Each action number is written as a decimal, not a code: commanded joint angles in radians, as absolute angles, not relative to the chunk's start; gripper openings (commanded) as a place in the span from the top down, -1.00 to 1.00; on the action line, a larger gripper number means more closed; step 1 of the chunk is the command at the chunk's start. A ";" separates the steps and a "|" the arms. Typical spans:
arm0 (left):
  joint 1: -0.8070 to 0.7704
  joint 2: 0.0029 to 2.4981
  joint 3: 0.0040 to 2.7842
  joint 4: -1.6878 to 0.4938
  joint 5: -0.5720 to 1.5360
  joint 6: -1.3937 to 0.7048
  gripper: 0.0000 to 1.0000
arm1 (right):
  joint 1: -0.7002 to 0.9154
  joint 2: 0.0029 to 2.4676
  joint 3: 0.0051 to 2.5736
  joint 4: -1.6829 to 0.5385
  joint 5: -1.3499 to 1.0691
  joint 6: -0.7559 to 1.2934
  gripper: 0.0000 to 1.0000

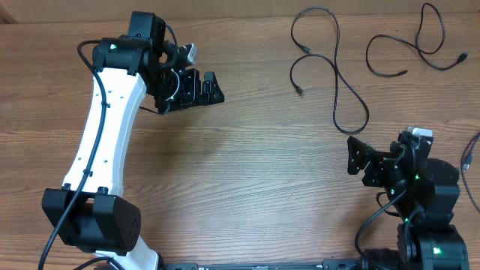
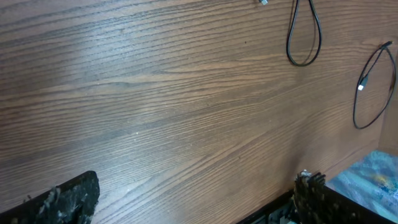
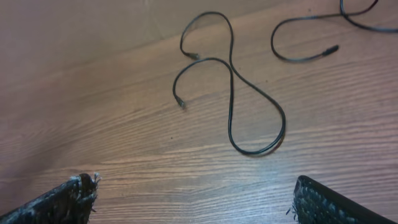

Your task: Untangle cables

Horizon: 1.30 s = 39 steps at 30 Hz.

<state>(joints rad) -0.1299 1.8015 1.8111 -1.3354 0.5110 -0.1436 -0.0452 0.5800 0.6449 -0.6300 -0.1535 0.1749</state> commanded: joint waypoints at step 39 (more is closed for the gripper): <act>-0.125 1.812 1.819 -1.334 0.513 -0.138 -0.99 | -0.047 0.628 0.494 -0.649 -0.159 0.190 -0.99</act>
